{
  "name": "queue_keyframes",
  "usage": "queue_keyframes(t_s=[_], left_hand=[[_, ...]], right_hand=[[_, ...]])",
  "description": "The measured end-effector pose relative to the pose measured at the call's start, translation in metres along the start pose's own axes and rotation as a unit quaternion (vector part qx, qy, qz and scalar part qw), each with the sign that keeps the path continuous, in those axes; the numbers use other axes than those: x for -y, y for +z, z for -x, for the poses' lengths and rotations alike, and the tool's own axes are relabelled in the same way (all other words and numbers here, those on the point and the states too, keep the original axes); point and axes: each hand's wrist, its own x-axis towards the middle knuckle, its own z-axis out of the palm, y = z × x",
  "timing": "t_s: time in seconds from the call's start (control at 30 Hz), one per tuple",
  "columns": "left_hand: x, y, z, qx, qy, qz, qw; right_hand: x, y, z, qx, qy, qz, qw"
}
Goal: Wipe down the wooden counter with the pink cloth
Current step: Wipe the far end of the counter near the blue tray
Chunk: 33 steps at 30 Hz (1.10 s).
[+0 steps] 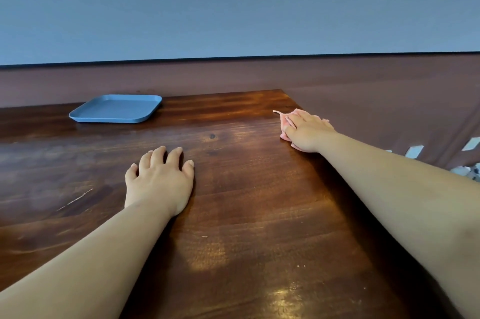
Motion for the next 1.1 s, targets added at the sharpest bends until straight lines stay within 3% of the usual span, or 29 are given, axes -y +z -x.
queue_keyframes(t_s=[0.2, 0.33, 0.57, 0.7, 0.83, 0.97, 1.1], left_hand=[[0.001, -0.003, 0.002, 0.018, 0.013, -0.001, 1.000], [0.002, 0.000, -0.001, 0.015, 0.008, -0.003, 1.000], [0.001, -0.003, 0.002, 0.014, 0.010, 0.001, 1.000], [0.002, 0.000, -0.002, 0.014, 0.006, -0.003, 1.000], [0.001, 0.001, -0.004, 0.009, 0.000, -0.004, 1.000], [0.003, 0.000, -0.002, 0.013, 0.005, 0.002, 1.000], [0.004, -0.001, -0.004, 0.015, 0.007, 0.001, 1.000]], right_hand=[[-0.005, 0.008, 0.034, 0.014, -0.044, 0.051, 0.998], [-0.011, 0.006, 0.043, -0.019, -0.100, 0.066, 0.993], [0.003, -0.006, 0.054, 0.004, -0.055, 0.099, 0.994], [-0.017, 0.005, 0.088, 0.005, -0.089, -0.012, 0.996], [-0.018, 0.000, 0.075, 0.025, -0.101, 0.024, 0.994], [-0.011, -0.004, 0.081, 0.023, -0.057, 0.040, 0.997], [-0.022, -0.001, 0.133, 0.012, -0.076, -0.034, 0.996]])
